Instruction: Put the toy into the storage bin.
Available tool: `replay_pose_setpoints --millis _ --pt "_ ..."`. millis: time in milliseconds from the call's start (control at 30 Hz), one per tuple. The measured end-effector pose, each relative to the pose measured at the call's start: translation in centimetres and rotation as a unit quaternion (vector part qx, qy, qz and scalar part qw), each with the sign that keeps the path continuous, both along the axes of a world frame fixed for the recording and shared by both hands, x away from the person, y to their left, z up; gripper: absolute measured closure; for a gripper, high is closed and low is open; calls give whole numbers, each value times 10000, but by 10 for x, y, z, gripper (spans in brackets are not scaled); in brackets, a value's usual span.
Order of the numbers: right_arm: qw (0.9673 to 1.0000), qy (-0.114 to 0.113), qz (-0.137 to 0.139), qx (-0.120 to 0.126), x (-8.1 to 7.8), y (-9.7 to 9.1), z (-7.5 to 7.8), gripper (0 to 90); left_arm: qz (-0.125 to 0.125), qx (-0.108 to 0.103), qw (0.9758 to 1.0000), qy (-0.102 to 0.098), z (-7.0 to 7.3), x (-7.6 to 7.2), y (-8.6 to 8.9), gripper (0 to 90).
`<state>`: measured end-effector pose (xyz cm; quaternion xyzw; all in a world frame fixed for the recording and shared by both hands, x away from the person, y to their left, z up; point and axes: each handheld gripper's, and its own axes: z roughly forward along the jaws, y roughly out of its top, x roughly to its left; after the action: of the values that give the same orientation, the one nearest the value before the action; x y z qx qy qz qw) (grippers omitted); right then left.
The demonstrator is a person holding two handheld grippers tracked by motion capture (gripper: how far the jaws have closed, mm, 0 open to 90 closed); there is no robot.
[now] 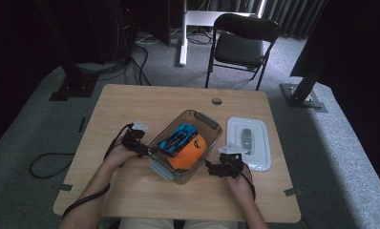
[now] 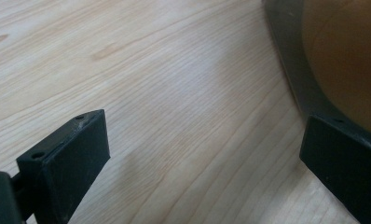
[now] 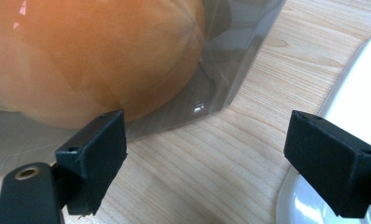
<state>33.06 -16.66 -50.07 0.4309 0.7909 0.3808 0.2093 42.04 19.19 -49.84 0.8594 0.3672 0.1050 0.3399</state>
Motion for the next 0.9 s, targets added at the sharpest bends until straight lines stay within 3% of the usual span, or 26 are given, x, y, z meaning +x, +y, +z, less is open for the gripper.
replay_pose_setpoints --millis 233,533,700,900 --pt "9999 -3 -35 -107 4 0 0 126 -8 -65 10000 -34 -1 -4 -1 21" --pt "9998 -50 -162 -108 4 -10 3 135 -269 -62 9996 -70 -2 -22 -17 21" --pt "9998 -112 -168 -66 3 -14 7 134 -183 -4 9996 -192 -4 -31 -24 21" --pt "9992 -151 -376 -56 1 -24 12 130 -123 134 9997 -166 -12 -37 -30 20"
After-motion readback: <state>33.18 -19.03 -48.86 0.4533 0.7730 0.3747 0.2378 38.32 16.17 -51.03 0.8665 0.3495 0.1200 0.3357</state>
